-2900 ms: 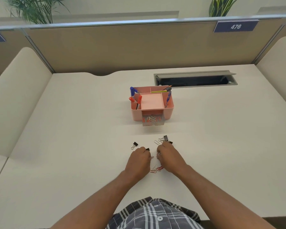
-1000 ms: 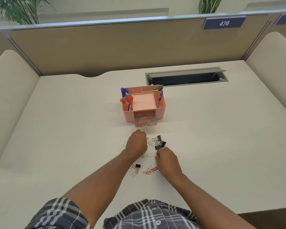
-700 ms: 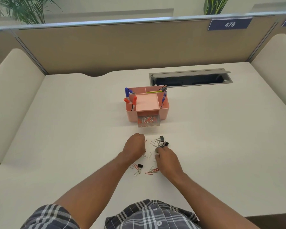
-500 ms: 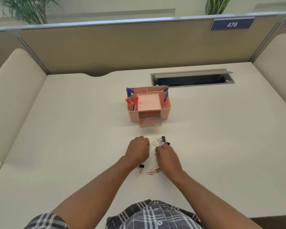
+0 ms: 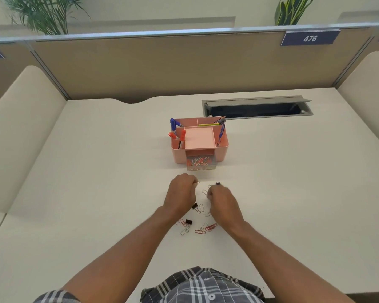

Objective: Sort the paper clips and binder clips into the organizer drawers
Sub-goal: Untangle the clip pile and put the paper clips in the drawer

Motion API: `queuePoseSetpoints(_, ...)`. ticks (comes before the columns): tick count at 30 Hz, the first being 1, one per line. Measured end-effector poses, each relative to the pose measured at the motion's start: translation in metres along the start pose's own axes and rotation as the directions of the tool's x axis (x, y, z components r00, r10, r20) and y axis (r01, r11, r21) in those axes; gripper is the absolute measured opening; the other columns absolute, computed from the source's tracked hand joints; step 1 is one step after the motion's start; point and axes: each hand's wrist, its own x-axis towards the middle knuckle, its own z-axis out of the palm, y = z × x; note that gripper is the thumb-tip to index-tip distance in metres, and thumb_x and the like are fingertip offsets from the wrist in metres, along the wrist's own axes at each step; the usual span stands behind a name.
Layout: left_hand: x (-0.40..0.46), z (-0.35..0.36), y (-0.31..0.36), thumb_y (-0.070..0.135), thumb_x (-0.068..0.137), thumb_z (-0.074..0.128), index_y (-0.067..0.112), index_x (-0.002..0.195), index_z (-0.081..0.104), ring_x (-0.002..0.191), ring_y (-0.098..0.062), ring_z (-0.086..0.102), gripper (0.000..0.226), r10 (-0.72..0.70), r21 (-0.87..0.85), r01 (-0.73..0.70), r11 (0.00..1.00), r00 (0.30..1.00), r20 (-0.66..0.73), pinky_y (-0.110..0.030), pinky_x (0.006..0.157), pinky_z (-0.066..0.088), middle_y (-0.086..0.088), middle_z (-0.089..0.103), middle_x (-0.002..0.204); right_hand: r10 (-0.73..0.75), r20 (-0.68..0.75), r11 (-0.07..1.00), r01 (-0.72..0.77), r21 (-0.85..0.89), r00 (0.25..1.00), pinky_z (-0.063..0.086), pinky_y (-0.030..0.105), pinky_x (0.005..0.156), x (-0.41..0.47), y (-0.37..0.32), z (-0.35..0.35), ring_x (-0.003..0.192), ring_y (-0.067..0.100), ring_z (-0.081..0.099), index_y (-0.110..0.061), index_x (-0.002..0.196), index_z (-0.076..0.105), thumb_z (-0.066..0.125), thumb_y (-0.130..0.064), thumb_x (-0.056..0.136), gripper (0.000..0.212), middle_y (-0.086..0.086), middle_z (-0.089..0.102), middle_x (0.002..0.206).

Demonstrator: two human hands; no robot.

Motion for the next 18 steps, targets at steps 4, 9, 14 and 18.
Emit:
queuePoseSetpoints(4, 0.027, -0.021, 0.008, 0.005, 0.089, 0.056, 0.009, 0.087, 0.067, 0.073, -0.026, 0.054, 0.012, 0.034, -0.021, -0.037, 0.999, 0.992, -0.121, -0.041, 0.064, 0.048, -0.008, 0.061, 0.079, -0.013, -0.209, 0.971, 0.063, 0.231, 0.978, 0.045, 0.031, 0.068, 0.044, -0.022, -0.041, 0.078, 0.018, 0.056, -0.014, 0.091, 0.062, 0.052, -0.009, 0.093, 0.011, 0.001, 0.063, 0.087)
queuePoseSetpoints(9, 0.056, -0.032, 0.017, 0.004, 0.089, 0.056, 0.006, 0.092, 0.071, 0.078, -0.024, 0.060, 0.015, 0.056, -0.027, -0.060, 0.998, 0.991, -0.121, -0.040, 0.067, 0.054, -0.009, 0.069, 0.088, -0.010, -0.190, 0.969, 0.056, 0.241, 0.982, 0.052, 0.032, 0.071, 0.086, -0.039, -0.064, 0.083, 0.021, 0.060, -0.011, 0.096, 0.068, 0.053, -0.010, 0.094, 0.016, 0.004, 0.069, 0.091)
queuePoseSetpoints(14, 0.049, -0.032, 0.016, 0.003, 0.084, 0.061, 0.012, 0.086, 0.066, 0.078, -0.017, 0.056, 0.010, 0.056, -0.074, -0.064, 0.995, 0.992, -0.113, -0.035, 0.067, 0.054, -0.003, 0.064, 0.087, 0.009, -0.184, 0.974, 0.033, 0.225, 0.983, 0.048, 0.029, 0.068, 0.075, -0.031, -0.061, 0.078, 0.018, 0.060, -0.014, 0.094, 0.071, 0.055, -0.012, 0.092, 0.016, 0.000, 0.070, 0.088)
queuePoseSetpoints(18, 0.008, -0.012, -0.001, 0.007, 0.073, 0.065, 0.019, 0.087, 0.069, 0.087, -0.019, 0.052, 0.019, 0.153, -0.030, -0.152, 0.988, 0.986, 0.065, -0.039, 0.078, 0.045, 0.001, 0.057, 0.091, 0.035, -0.029, 0.999, -0.035, 0.016, 0.999, 0.050, 0.033, 0.068, 0.047, -0.005, -0.035, 0.083, 0.022, 0.062, -0.018, 0.090, 0.071, 0.055, -0.018, 0.090, 0.016, 0.002, 0.066, 0.091)
